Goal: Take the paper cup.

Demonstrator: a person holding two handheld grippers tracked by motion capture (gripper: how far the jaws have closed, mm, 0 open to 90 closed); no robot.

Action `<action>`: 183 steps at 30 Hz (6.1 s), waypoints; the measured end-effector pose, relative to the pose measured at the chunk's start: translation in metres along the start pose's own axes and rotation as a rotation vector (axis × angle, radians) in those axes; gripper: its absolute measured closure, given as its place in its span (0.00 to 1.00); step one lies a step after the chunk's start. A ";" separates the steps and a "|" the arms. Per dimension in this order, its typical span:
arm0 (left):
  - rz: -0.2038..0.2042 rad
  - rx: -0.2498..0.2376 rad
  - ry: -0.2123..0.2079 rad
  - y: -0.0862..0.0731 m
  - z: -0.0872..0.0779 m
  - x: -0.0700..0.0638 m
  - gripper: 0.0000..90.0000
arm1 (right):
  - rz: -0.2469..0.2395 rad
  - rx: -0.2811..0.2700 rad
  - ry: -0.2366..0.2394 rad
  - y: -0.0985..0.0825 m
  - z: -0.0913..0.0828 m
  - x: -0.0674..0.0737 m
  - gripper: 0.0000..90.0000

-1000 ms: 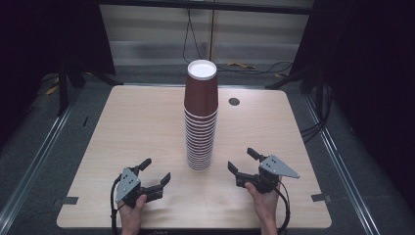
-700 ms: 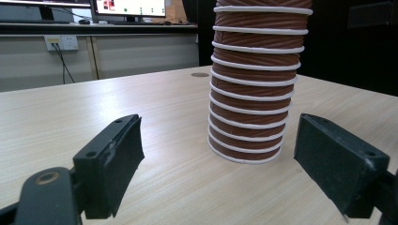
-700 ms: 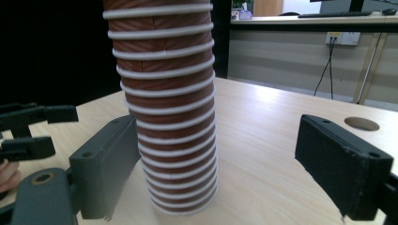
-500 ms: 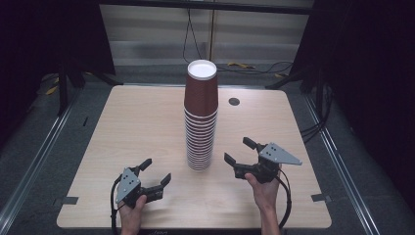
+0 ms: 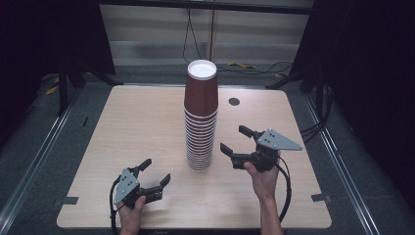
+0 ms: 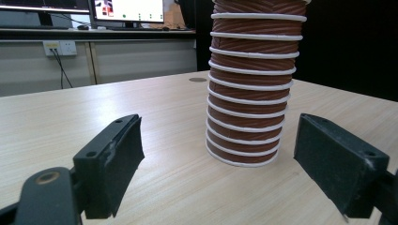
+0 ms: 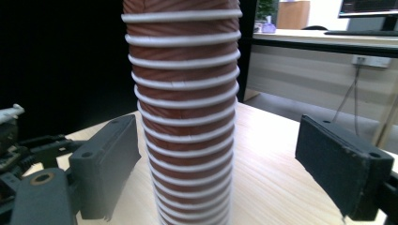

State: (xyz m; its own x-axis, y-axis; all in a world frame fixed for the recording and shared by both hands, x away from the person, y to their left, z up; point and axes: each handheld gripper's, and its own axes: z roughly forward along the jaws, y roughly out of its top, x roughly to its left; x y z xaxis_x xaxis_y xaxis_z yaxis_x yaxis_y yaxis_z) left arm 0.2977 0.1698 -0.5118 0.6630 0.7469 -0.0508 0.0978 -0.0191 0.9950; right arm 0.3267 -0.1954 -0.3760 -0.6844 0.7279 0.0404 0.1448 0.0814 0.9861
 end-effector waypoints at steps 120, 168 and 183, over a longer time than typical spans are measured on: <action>0.009 0.001 -0.009 0.000 0.000 0.000 0.17 | -0.028 -0.191 0.248 0.190 0.056 -0.005 0.23; 0.013 0.009 -0.019 0.000 0.001 -0.001 0.17 | 0.023 -0.264 0.203 0.164 -0.021 -0.035 0.23; 0.014 0.024 -0.037 0.001 0.002 -0.002 0.17 | 0.062 -0.182 0.163 0.122 -0.027 -0.044 0.23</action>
State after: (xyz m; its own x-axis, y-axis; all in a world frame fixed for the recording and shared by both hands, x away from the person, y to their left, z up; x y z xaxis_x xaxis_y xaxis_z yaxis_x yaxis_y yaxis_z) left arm 0.2983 0.1670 -0.5110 0.6913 0.7215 -0.0400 0.1053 -0.0458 0.9934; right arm 0.3553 -0.2355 -0.2533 -0.7866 0.6070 0.1130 0.0696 -0.0948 0.9931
